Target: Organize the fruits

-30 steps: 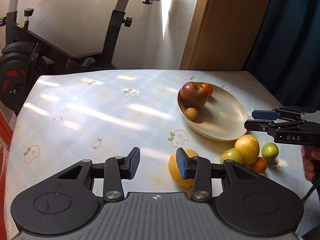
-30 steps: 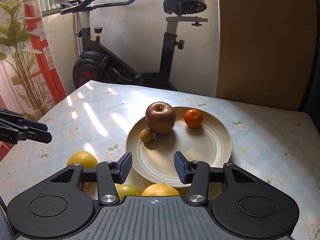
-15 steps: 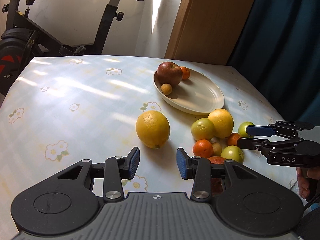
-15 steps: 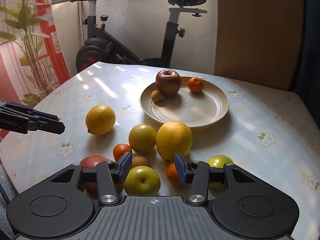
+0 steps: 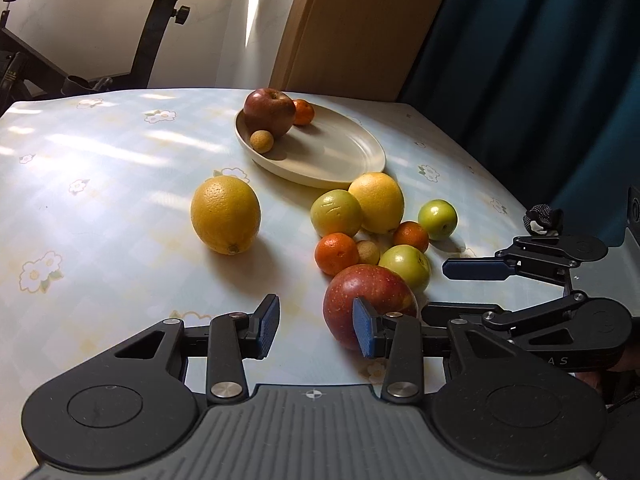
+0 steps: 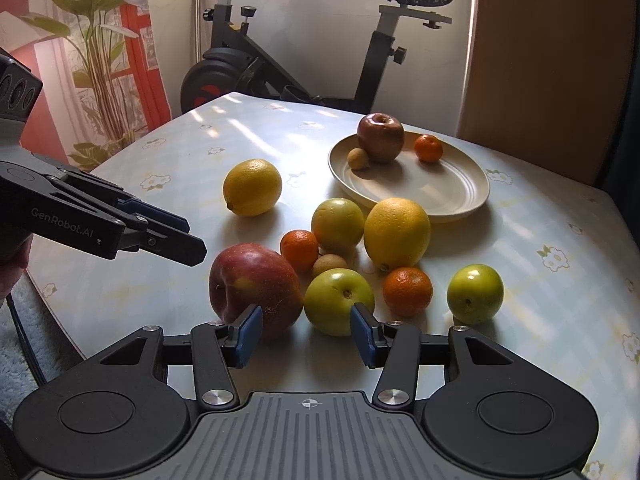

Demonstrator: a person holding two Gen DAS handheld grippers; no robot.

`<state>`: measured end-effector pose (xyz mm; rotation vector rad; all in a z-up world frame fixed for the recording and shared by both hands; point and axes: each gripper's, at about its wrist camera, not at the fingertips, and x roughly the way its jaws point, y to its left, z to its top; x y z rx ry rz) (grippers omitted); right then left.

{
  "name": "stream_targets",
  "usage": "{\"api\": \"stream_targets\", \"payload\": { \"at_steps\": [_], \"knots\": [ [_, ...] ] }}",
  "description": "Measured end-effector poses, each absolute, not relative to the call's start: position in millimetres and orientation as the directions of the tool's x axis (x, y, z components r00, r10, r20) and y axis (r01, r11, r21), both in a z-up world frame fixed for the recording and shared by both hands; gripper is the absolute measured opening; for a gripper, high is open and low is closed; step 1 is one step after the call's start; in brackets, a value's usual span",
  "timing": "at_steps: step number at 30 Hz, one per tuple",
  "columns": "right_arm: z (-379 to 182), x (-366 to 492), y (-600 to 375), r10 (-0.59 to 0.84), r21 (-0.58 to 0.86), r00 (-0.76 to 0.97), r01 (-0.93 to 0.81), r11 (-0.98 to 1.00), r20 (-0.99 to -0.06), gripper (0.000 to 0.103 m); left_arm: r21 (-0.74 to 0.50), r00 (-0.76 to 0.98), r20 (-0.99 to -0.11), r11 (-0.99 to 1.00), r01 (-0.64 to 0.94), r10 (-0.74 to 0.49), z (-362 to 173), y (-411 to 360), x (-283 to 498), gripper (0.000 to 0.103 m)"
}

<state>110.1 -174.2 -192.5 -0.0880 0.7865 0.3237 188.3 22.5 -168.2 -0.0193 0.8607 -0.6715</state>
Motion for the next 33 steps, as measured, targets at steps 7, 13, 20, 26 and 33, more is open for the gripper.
{"api": "stream_targets", "payload": {
  "at_steps": [7, 13, 20, 26, 33],
  "knots": [
    [-205.8, 113.5, -172.7, 0.282, 0.085, 0.611, -0.330, 0.940, -0.740, 0.048, -0.292, 0.436, -0.693, 0.777, 0.558, -0.574, -171.5, 11.2, 190.5, 0.042],
    [-212.9, 121.4, -171.3, 0.311, 0.115, 0.591, -0.346, 0.931, -0.745, 0.051, -0.321, 0.426, -0.686, 0.771, 0.550, -0.590, -171.7, 9.3, 198.5, 0.042],
    [-212.3, 125.4, -160.0, 0.337, 0.113, 0.574, -0.389, 0.914, -0.747, 0.049, -0.348, 0.411, -0.684, 0.764, 0.543, -0.603, -171.9, 8.1, 204.1, 0.042],
    [-217.7, 132.9, -156.8, 0.320, 0.105, 0.576, -0.375, 0.921, -0.752, 0.049, -0.356, 0.391, -0.681, 0.747, 0.561, -0.619, -173.1, 2.8, 202.6, 0.042],
    [-219.0, 136.3, -156.1, 0.315, 0.095, 0.588, -0.374, 0.923, -0.745, 0.048, -0.340, 0.378, -0.694, 0.742, 0.579, -0.613, -175.7, -4.5, 202.2, 0.042]
  ]
}}
